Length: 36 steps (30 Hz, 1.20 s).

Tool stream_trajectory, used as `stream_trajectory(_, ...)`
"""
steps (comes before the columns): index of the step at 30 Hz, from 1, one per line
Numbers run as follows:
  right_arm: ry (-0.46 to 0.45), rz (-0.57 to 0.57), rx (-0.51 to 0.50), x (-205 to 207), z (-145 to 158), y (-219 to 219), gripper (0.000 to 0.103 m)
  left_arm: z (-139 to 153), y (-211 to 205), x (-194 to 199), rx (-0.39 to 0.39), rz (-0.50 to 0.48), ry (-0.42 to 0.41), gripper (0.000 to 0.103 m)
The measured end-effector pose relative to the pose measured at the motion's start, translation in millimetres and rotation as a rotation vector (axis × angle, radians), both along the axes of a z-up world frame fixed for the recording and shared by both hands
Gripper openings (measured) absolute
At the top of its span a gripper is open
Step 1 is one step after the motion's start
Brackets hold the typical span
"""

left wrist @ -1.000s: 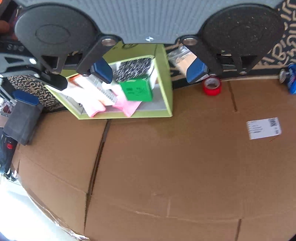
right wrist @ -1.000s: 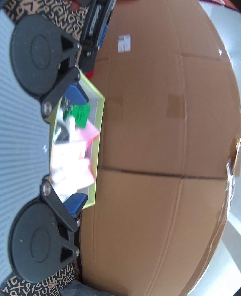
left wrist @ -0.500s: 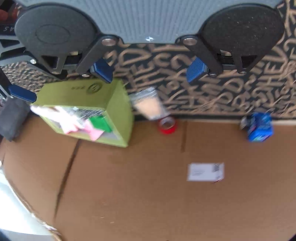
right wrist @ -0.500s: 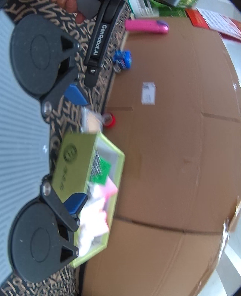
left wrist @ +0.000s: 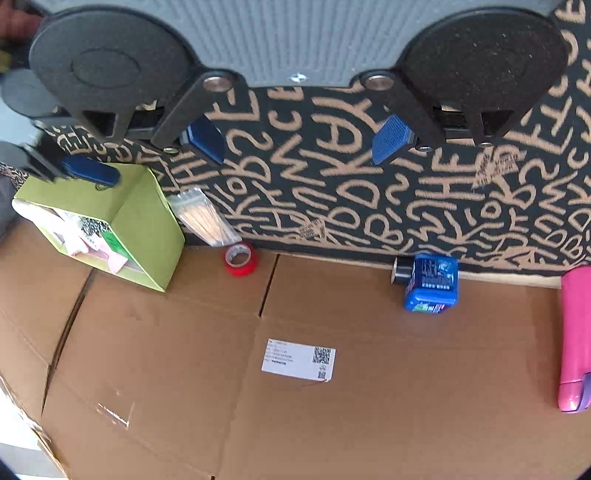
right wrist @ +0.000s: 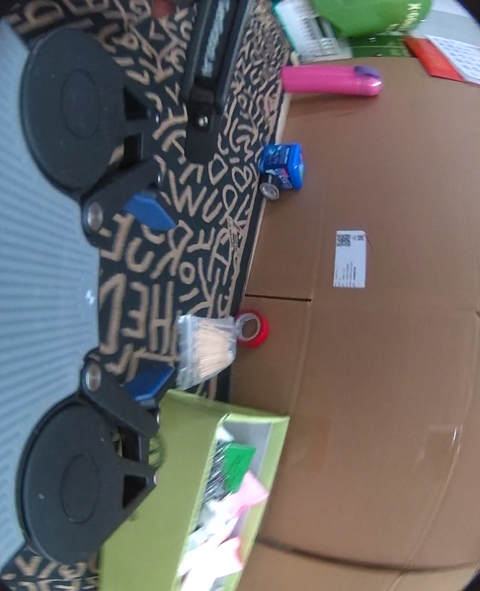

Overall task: Organize objects
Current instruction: 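Move both tools back toward the cotton-swab bag and red tape, then grasp the cotton-swab bag with the right tool while the left tool grasps the red tape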

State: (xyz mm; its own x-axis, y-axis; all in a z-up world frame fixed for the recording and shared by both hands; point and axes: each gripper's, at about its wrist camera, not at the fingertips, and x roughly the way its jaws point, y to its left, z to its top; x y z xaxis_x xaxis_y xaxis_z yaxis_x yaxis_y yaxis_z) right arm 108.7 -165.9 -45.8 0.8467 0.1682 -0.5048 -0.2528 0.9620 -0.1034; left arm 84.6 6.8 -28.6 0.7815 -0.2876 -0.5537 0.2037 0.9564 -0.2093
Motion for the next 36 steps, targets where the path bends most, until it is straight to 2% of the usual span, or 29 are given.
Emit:
stream_trajectory(2, 0.003, 0.003, -0.037, 17, -4, 12, 0.071, 0, 3, 6, 0.010, -0.009, -0.009, 0.090)
stream_trajectory(4, 0.005, 0.000, -0.058, 34, -8, 19, 0.062, 1, 4, 13, 0.016, -0.020, -0.014, 0.090)
stream_trajectory(10, 0.039, -0.062, -0.096, 89, -21, 22, 0.053, 3, 5, 42, 0.019, -0.052, -0.036, 0.090)
stream_trajectory(17, 0.069, -0.108, -0.157, 120, -38, 25, 0.053, -1, -8, 89, 0.024, -0.087, -0.050, 0.090)
stream_trajectory(20, 0.051, -0.132, -0.190, 128, -42, 26, 0.052, -4, -16, 109, 0.025, -0.107, -0.054, 0.088)
stream_trajectory(22, 0.049, -0.144, -0.217, 132, -44, 26, 0.030, -6, -23, 121, 0.027, -0.122, -0.056, 0.085)
stream_trajectory(23, 0.046, -0.146, -0.239, 133, -46, 25, 0.028, -7, -27, 127, 0.030, -0.128, -0.057, 0.080)
stream_trajectory(25, 0.042, -0.139, -0.258, 130, -48, 24, 0.011, -8, -35, 139, 0.032, -0.145, -0.062, 0.075)
stream_trajectory(28, 0.038, -0.114, -0.233, 116, -45, 16, 0.008, -11, -47, 154, 0.033, -0.164, -0.069, 0.070)
stream_trajectory(32, 0.057, -0.077, -0.105, 83, -38, -7, 0.008, -16, -68, 167, 0.050, -0.201, -0.095, 0.069)
stream_trajectory(36, 0.067, -0.039, -0.063, 48, -35, -15, 0.008, -24, -88, 187, 0.071, -0.207, -0.081, 0.063)
